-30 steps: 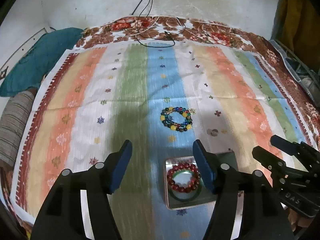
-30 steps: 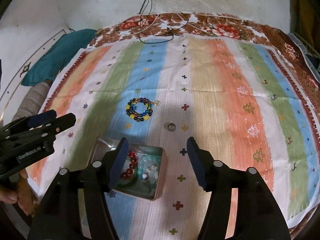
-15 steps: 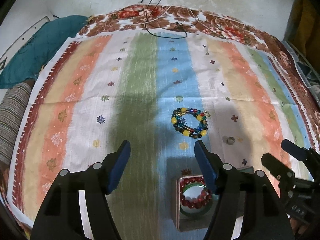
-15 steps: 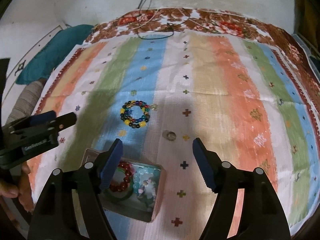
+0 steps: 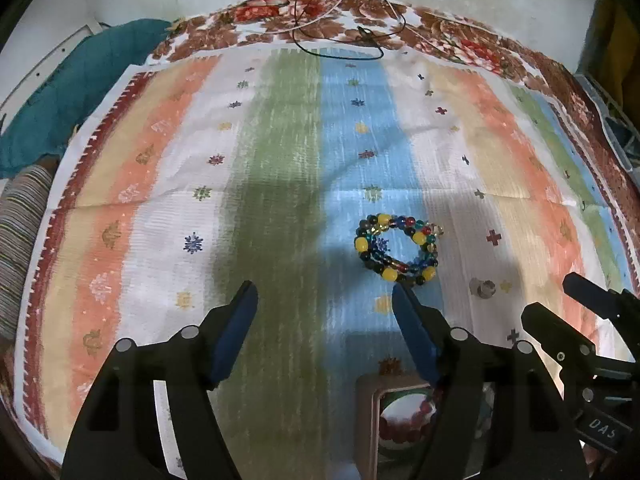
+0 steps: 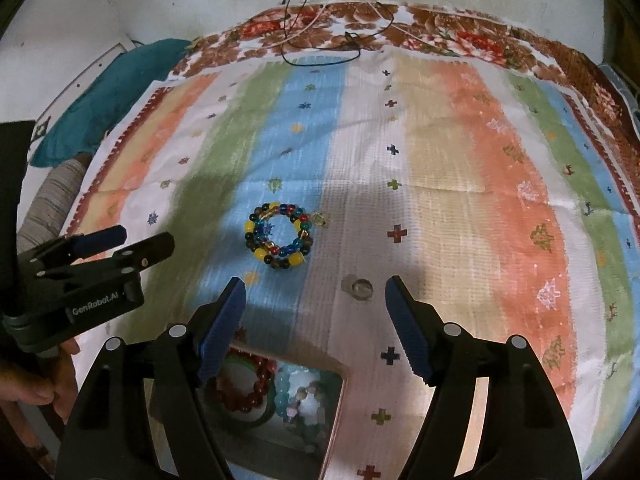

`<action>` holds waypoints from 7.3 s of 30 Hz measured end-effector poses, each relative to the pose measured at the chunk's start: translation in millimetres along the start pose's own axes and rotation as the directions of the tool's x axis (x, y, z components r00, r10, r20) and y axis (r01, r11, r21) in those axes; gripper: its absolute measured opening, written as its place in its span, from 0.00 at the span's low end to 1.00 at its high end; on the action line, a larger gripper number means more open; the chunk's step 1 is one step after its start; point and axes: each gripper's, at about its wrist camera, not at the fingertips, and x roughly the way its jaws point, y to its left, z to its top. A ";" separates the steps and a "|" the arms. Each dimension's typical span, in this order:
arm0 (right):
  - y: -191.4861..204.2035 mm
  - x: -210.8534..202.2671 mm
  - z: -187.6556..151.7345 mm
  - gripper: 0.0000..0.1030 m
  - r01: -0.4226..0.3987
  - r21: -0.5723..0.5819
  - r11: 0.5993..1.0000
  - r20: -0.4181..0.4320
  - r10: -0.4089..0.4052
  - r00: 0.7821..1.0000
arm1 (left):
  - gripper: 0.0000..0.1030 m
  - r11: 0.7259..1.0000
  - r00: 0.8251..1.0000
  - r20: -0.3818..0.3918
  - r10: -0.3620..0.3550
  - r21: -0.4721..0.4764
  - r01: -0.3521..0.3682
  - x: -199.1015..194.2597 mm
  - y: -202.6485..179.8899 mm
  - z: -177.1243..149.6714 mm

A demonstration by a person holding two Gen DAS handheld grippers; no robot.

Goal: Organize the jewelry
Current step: 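Move both tools toward the multicolour bead bracelet on the cloth, then grasp the yellow-black bead bracelet with the left tool while the right grasps the multicolour bracelet, then carry both held bracelets toward the silver tin, then open the left tool over the tin to drop the yellow-black bracelet while the right drops the multicolour one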

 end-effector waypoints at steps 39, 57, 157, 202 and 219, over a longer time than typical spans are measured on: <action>9.0 106.6 52.5 0.60 -0.033 -0.045 0.998 -0.155 0.026 0.988 | 0.71 0.998 0.997 -0.072 -0.032 -0.062 0.027 75.6 31.7 30.1; 4.7 132.8 53.1 0.17 -0.102 -0.005 0.995 -0.268 0.097 0.958 | 0.71 1.000 0.997 -0.077 -0.029 -0.011 0.028 82.1 21.0 30.1; -27.6 -43.4 15.6 0.10 0.049 0.032 0.998 0.124 -0.053 0.991 | 0.11 0.982 0.990 0.064 -0.127 0.147 0.116 -46.3 -46.7 2.3; 28.3 -103.9 -66.8 0.10 0.023 -0.110 0.994 0.175 -0.003 0.985 | 0.11 0.966 0.965 0.149 -0.217 0.177 0.189 -129.8 -44.9 -74.6; 6.6 -101.6 -62.2 0.49 0.032 -0.039 0.999 0.165 -0.025 0.986 | 0.44 0.981 0.977 0.142 -0.157 0.138 0.137 -119.3 -36.2 -68.0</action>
